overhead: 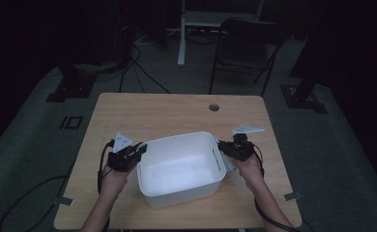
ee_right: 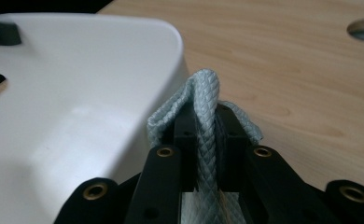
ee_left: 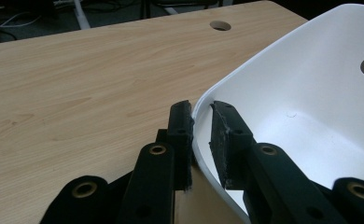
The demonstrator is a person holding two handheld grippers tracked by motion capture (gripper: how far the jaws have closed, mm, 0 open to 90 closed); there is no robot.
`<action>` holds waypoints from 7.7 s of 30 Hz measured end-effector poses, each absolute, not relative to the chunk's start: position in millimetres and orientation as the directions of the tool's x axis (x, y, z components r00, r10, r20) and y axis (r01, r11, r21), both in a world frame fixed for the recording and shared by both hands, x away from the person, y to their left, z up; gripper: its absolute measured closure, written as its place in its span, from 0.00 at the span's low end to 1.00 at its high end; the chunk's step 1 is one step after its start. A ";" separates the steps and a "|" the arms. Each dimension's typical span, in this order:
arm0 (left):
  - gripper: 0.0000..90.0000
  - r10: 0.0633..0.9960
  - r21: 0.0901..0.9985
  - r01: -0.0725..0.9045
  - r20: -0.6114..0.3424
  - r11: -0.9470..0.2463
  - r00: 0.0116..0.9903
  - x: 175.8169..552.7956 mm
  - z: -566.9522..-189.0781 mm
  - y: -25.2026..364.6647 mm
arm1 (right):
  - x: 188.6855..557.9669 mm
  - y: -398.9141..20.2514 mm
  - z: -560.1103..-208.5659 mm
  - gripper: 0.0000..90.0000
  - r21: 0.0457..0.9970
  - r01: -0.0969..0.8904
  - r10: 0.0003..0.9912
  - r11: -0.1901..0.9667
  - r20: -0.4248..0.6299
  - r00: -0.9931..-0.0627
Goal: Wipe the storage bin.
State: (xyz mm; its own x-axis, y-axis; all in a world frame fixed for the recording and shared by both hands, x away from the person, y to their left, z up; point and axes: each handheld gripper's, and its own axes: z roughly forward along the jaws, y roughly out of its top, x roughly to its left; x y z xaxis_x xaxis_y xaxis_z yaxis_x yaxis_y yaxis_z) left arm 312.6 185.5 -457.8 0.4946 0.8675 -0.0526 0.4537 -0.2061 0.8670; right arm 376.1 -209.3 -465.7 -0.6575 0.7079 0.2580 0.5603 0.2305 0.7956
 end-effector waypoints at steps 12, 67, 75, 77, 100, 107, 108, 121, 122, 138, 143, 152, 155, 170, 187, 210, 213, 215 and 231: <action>0.87 0.868 0.866 0.454 -0.048 -0.210 0.494 313.0 -457.6 184.7 | 397.8 -208.5 -469.5 0.91 0.781 0.576 0.671 0.243 0.293 -0.681; 0.87 0.873 0.868 0.452 -0.045 -0.206 0.486 312.5 -457.6 183.0 | 288.4 -250.9 -497.5 0.91 0.794 0.561 0.589 0.236 0.342 -0.732; 0.87 0.878 0.867 0.456 -0.048 -0.200 0.476 312.1 -457.6 182.1 | 305.9 -238.5 -524.3 0.91 0.723 0.635 0.636 0.273 0.359 -0.683; 0.86 0.877 0.867 0.455 -0.048 -0.201 0.478 312.4 -457.6 182.4 | 310.9 -236.6 -531.8 0.91 0.706 0.649 0.642 0.284 0.363 -0.676; 0.87 0.876 0.864 0.458 -0.043 -0.208 0.480 312.9 -457.1 180.9 | 346.9 -235.7 -512.6 0.91 0.745 0.630 0.613 0.219 0.397 -0.683; 0.87 0.879 0.864 0.460 -0.045 -0.205 0.475 313.0 -457.1 180.7 | 357.5 -228.0 -528.7 0.92 0.703 0.657 0.634 0.272 0.383 -0.672; 0.87 0.878 0.864 0.461 -0.046 -0.205 0.476 313.0 -457.1 180.7 | 359.6 -227.7 -533.0 0.91 0.692 0.668 0.635 0.274 0.391 -0.666; 0.87 0.880 0.865 0.460 -0.045 -0.203 0.472 314.1 -457.2 181.7 | 377.9 -223.3 -533.1 0.92 0.702 0.678 0.634 0.220 0.425 -0.646; 0.87 0.879 0.864 0.460 -0.045 -0.204 0.474 314.1 -457.2 182.0 | 379.7 -224.0 -534.0 0.91 0.697 0.683 0.630 0.221 0.433 -0.645; 0.87 0.880 0.864 0.457 -0.034 -0.213 0.474 314.1 -457.0 180.8 | 409.5 -216.6 -472.2 0.92 0.802 0.590 0.612 0.088 0.424 -0.668; 0.86 0.891 0.865 0.461 -0.036 -0.200 0.453 313.1 -457.2 178.5 | 412.4 -209.5 -495.6 0.92 0.770 0.621 0.654 0.145 0.396 -0.644; 0.86 0.881 0.868 0.455 -0.045 -0.200 0.472 313.7 -457.8 181.2 | 419.2 -201.8 -542.1 0.92 0.690 0.699 0.698 0.187 0.407 -0.589; 0.86 0.867 0.876 0.443 -0.063 -0.189 0.494 314.3 -459.5 184.4 | 419.5 -204.4 -542.1 0.92 0.692 0.703 0.694 0.162 0.427 -0.580; 0.61 0.773 0.887 0.409 -0.101 -0.216 0.626 335.9 -451.4 197.0 | 396.7 -242.4 -496.3 0.92 0.775 0.631 0.680 0.028 0.448 -0.580; 0.85 0.729 0.887 0.407 -0.130 -0.217 0.672 343.1 -452.8 193.6 | 384.6 -256.8 -497.6 0.92 0.773 0.634 0.688 0.019 0.450 -0.569; 0.86 0.745 0.879 0.420 -0.122 -0.226 0.656 335.7 -455.5 176.9 | 368.0 -287.2 -507.5 0.92 0.755 0.656 0.707 -0.017 0.473 -0.526; 0.90 0.748 0.880 0.425 -0.134 -0.212 0.650 338.1 -456.5 176.8 | 366.5 -287.7 -508.0 0.92 0.754 0.656 0.697 -0.025 0.484 -0.530; 0.91 0.748 0.879 0.430 -0.143 -0.205 0.648 338.4 -457.0 176.7 | 365.3 -287.3 -507.8 0.92 0.755 0.655 0.693 -0.025 0.486 -0.533; 0.97 0.778 0.881 0.413 -0.087 -0.231 0.622 322.9 -456.8 174.9 | 347.8 -285.4 -495.4 0.92 0.811 0.583 0.655 -0.034 0.459 -0.600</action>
